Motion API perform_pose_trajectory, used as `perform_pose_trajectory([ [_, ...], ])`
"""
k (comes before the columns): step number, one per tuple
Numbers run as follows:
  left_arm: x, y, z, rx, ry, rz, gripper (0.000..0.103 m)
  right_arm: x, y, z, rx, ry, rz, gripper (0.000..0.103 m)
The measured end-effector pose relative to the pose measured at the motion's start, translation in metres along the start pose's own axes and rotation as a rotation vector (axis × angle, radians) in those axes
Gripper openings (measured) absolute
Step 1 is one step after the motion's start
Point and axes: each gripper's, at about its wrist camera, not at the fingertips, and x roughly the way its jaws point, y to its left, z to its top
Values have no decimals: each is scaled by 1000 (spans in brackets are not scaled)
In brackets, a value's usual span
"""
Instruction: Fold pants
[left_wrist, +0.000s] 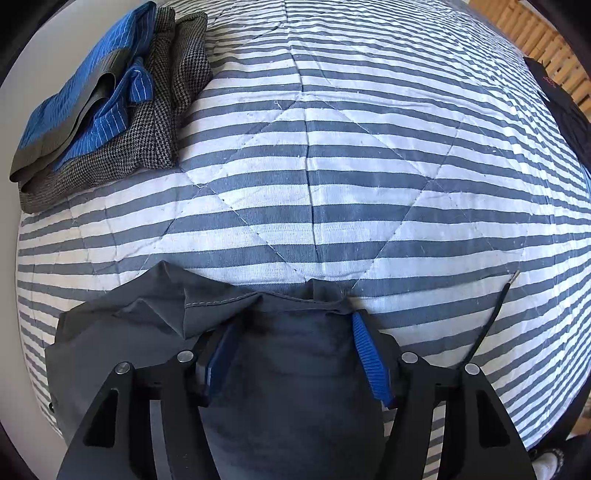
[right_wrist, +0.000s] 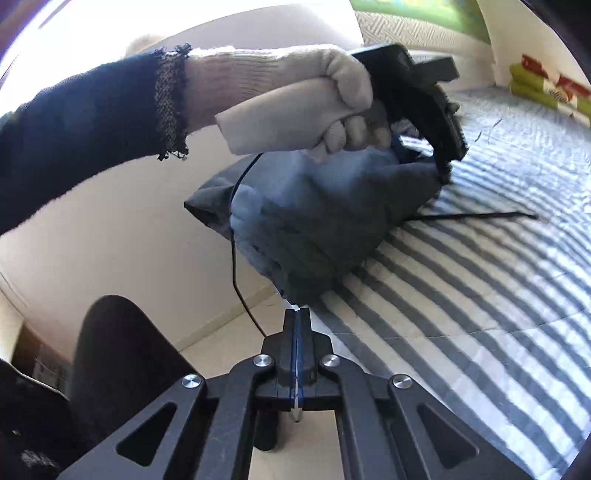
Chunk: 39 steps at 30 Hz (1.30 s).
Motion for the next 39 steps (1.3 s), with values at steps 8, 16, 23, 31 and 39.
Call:
perform_pose_trajectory([
  [8, -16, 0, 3, -2, 2, 0, 64, 22, -6, 18, -4, 30, 51, 9],
  [16, -30, 5, 3, 8, -3, 9, 64, 27, 2, 13, -47, 32, 43, 14],
  [23, -34, 5, 4, 16, 0, 14, 64, 41, 11, 19, -116, 32, 13, 9],
  [31, -37, 12, 14, -5, -5, 12, 64, 9, 31, 3, -166, -20, 8, 3],
  [39, -68, 20, 14, 9, -51, 24, 64, 8, 13, -11, -149, 89, 62, 3],
])
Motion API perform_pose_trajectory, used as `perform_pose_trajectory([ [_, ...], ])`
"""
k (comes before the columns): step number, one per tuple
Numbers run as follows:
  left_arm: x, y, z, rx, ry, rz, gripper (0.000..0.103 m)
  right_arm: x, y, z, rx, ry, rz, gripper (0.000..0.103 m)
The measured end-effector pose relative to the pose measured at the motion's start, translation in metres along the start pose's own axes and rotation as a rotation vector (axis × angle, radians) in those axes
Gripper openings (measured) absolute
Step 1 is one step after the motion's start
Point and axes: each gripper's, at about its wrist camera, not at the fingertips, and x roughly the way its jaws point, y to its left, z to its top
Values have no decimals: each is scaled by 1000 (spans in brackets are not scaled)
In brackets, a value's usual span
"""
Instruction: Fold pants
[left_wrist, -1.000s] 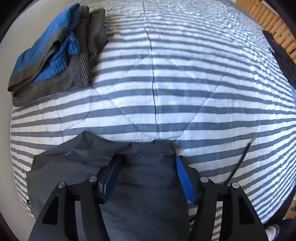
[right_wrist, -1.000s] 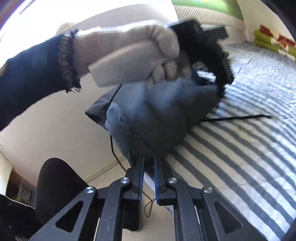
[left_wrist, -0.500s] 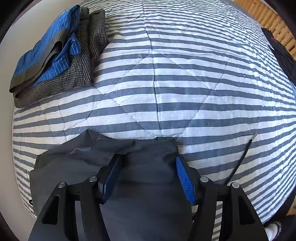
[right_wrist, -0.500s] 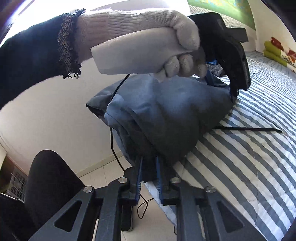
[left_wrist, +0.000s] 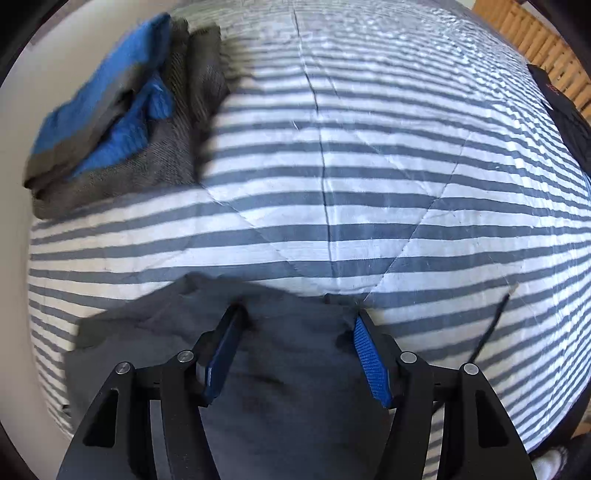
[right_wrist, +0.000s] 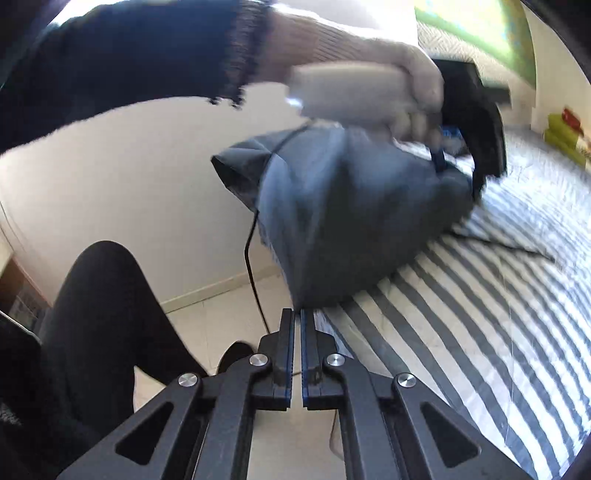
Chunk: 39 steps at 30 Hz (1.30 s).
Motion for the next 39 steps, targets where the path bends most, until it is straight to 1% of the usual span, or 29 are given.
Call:
perform_pose_trajectory([
  [1, -13, 5, -4, -8, -28, -10, 64, -3, -6, 1, 37, -1, -6, 3],
  [2, -28, 12, -10, -17, -64, -39, 64, -8, -13, 2, 77, -4, -21, 3],
  [4, -68, 35, -37, -61, -164, -49, 64, -15, -23, 8, 130, -19, -49, 4],
  [5, -81, 28, -64, -83, -199, -54, 64, -17, -27, 12, 151, -32, -53, 5],
  [6, -93, 41, -79, -117, -232, -79, 64, -19, -30, 19, 170, -47, -55, 5],
  [7, -99, 63, -103, -165, -262, -97, 64, -19, -32, 28, 185, -57, -67, 5],
  [9, -121, 90, -162, -245, -325, -84, 64, -13, -33, 49, 201, -82, -98, 5],
  [11, -117, 99, -212, -311, -370, -108, 64, -1, -32, 65, 200, -78, -89, 8],
  [12, -113, 107, -240, -342, -373, -101, 64, 12, -31, 74, 213, -61, -91, 13],
  [13, -99, 118, -255, -351, -352, -79, 64, 21, -31, 78, 222, -41, -95, 18],
  [15, -69, 134, -285, -391, -267, -24, 64, 40, -33, 83, 231, -4, -105, 19],
  [16, -52, 148, -298, -425, -225, -1, 65, 53, -35, 84, 229, 45, -145, 19],
  [18, -27, 164, -308, -506, -200, 33, 65, 68, -42, 80, 264, 119, -149, 19],
  [19, -20, 171, -314, -554, -211, 16, 65, 67, -44, 79, 277, 131, -153, 19],
  [20, -20, 178, -318, -607, -242, -29, 64, 62, -46, 79, 283, 126, -149, 19],
  [21, -27, 185, -324, -651, -276, -62, 64, 53, -47, 81, 286, 126, -144, 19],
  [22, -34, 188, -327, -668, -300, -69, 64, 47, -49, 83, 288, 122, -154, 21],
  [23, -42, 190, -327, -666, -327, -70, 64, 41, -52, 87, 292, 111, -170, 24],
  [25, -54, 188, -314, -639, -370, -56, 64, 31, -62, 97, 322, 84, -207, 39],
  [28, -54, 181, -284, -595, -395, -91, 64, 31, -82, 112, 402, 78, -238, 40],
  [30, -43, 170, -259, -552, -390, -75, 64, 40, -98, 120, 467, 97, -240, 40],
  [31, -37, 167, -256, -544, -377, -58, 63, 44, -105, 122, 493, 105, -248, 40],
  [32, -33, 162, -253, -547, -363, -52, 57, 48, -111, 123, 515, 109, -253, 40],
  [33, -25, 163, -247, -555, -345, -35, 45, 54, -120, 125, 538, 117, -263, 40],
  [34, -17, 165, -244, -567, -334, -16, 39, 58, -128, 128, 558, 125, -269, 40],
  [35, -14, 169, -243, -583, -329, -24, 37, 60, -132, 127, 579, 134, -268, 40],
  [36, -12, 174, -247, -610, -334, -39, 29, 64, -139, 127, 604, 146, -257, 40],
  [37, -14, 176, -254, -632, -335, -45, 25, 70, -146, 129, 628, 161, -248, 40],
  [39, -24, 179, -271, -646, -349, -24, 25, 79, -152, 131, 636, 172, -230, 40],
])
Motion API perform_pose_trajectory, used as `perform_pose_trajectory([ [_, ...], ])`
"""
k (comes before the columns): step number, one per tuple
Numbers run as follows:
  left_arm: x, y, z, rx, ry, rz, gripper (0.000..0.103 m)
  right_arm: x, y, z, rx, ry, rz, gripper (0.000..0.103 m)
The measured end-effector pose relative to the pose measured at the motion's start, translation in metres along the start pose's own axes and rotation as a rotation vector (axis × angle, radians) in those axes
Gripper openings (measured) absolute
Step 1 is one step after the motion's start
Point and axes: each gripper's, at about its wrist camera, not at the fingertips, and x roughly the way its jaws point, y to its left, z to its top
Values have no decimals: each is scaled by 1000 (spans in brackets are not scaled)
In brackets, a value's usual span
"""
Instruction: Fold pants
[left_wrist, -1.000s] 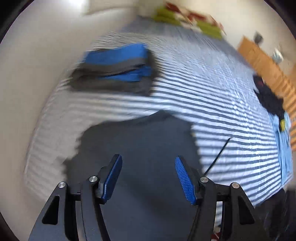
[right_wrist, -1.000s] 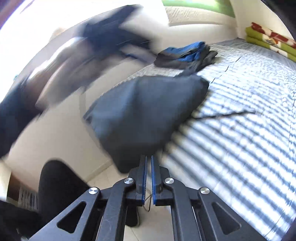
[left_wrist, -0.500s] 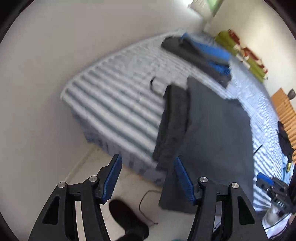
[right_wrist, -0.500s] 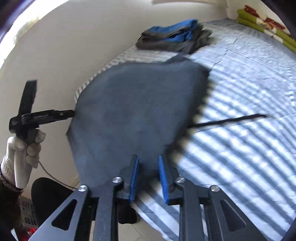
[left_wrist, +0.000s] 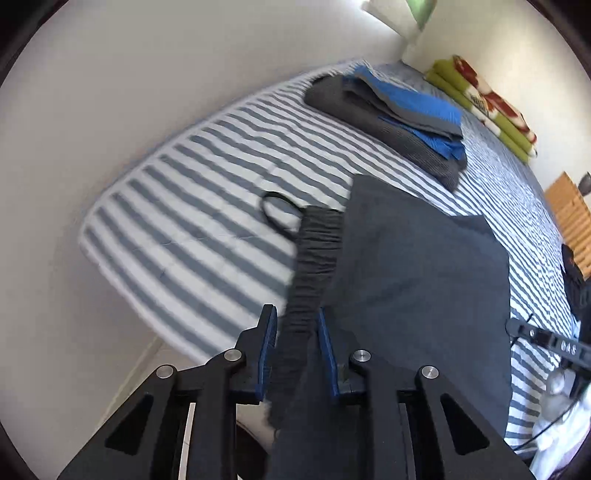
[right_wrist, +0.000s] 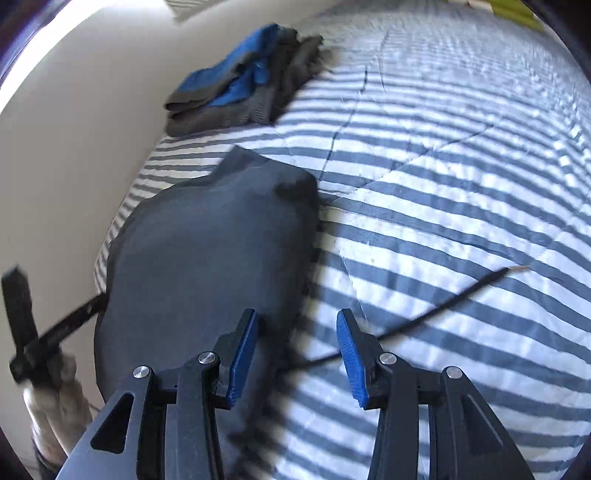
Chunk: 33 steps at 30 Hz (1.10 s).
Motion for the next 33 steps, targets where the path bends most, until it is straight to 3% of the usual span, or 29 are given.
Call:
perform_pose_trajectory([
  [2, -7, 6, -2, -13, 0, -1, 30, 6, 3, 7, -18, 5, 9, 43],
  [4, -4, 10, 4, -21, 13, -75, 70, 9, 7, 13, -51, 2, 18, 49],
  [6, -4, 8, 13, -1, 3, -101, 84, 11, 7, 15, -69, 2, 15, 50],
  [7, 1, 7, 18, 4, 17, -110, 85, 11, 5, 17, -62, 1, 22, 50],
  [11, 34, 11, 35, -53, 113, -164, 86, 7, -8, 18, 4, 8, 97, 51],
  [14, 27, 12, 41, -103, 72, -227, 86, 8, -8, 21, 9, 11, 104, 51],
  [17, 26, -1, 41, -52, 74, -242, 91, 11, -2, 22, -1, 17, 119, 51],
  [20, 46, -13, 41, 10, 134, -158, 92, 14, 2, 24, 8, 20, 157, 53],
  [22, 60, -13, 42, -1, 173, -135, 94, 16, 6, 24, -9, 25, 171, 53],
  [26, 74, -7, 48, -52, 172, -176, 96, 18, 14, 26, -67, 37, 154, 49],
  [29, 76, -14, 49, -31, 151, -177, 88, 23, 18, 29, -96, 51, 161, 38],
  [31, 78, -23, 48, -2, 150, -193, 61, 27, 19, 29, -88, 60, 187, 27],
  [33, 74, -28, 46, -11, 148, -198, 59, 29, 20, 29, -86, 61, 192, 20],
])
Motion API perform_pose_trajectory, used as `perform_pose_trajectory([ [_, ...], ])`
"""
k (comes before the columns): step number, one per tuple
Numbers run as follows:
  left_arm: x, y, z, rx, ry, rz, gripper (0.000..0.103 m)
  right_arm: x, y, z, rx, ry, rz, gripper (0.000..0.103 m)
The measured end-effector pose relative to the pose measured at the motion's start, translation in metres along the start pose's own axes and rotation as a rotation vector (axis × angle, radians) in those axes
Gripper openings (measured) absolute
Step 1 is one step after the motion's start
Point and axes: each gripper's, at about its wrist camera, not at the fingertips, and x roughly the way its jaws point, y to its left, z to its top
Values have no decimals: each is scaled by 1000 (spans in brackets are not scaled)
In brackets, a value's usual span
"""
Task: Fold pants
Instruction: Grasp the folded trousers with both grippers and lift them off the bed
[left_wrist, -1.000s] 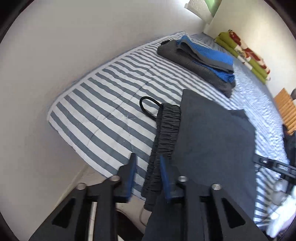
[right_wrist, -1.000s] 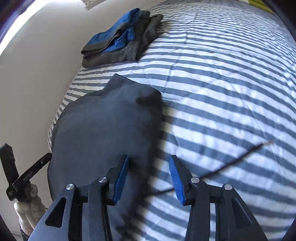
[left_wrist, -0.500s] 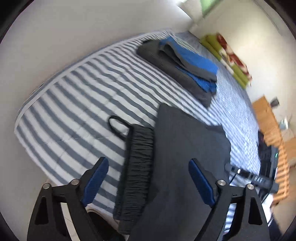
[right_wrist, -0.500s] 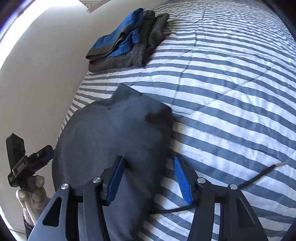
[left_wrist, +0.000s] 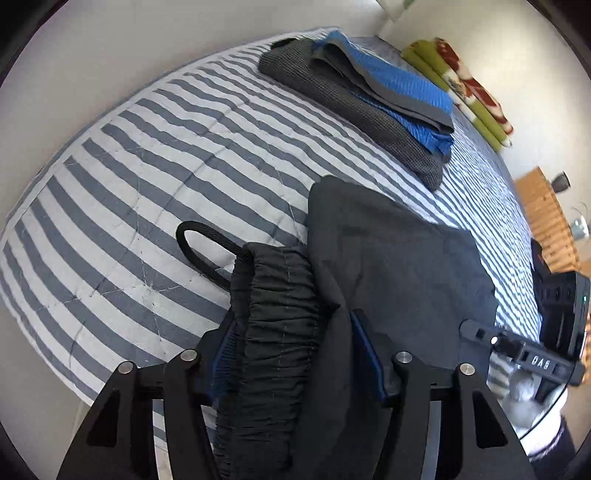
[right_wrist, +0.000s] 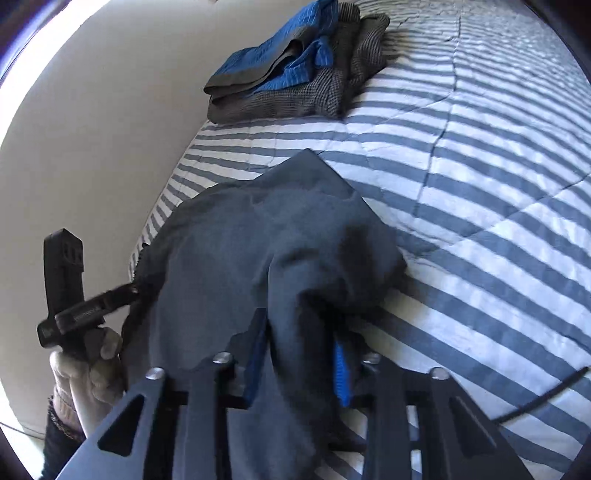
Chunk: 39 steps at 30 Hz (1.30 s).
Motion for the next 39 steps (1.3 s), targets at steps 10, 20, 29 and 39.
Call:
perform_pose_trajectory([
  [10, -14, -10, -9, -5, -83, 16, 35, -9, 21, -4, -60, -62, -48, 11],
  [20, -3, -18, -9, 20, -40, -16, 48, 4, 1, 3, 24, 6, -18, 22],
  [29, -55, -21, -26, -15, -142, -109, 22, -46, 55, -18, -186, -157, -107, 11],
  [39, -146, -60, -9, 58, -302, -159, 22, -136, 104, -24, -323, -351, -111, 11],
])
